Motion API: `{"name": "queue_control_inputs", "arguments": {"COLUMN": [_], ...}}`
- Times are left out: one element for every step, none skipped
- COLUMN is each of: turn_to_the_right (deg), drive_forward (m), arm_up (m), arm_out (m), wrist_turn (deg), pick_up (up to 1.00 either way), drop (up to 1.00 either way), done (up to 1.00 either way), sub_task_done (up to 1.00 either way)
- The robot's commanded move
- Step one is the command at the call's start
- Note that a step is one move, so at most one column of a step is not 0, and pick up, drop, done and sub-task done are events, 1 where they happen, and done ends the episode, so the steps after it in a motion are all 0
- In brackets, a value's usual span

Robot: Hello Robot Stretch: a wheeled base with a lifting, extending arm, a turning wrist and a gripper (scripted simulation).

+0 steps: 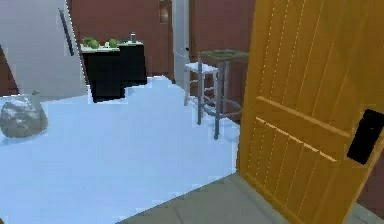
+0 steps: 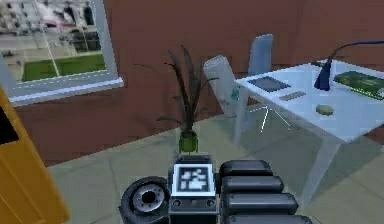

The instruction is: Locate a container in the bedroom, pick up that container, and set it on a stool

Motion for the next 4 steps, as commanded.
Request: {"name": "queue_control_inputs", "arguments": {"turn_to_the_right": [0.0,0.0,-6.0,0.0], "drive_forward": [1.00,1.00,0.00,0.20], "arm_up": [0.00,0.00,0.00,0.00], "arm_out": [0.00,0.00,0.00,0.00], "wrist_turn": [0.0,0.0,0.0,0.0], "pick_up": [0.00,0.00,0.00,0.00], "drop": [0.00,0.00,0.00,0.00], "done": [0.00,0.00,0.00,0.00], "sub_task_done": [0.00,0.00,0.00,0.00]}}
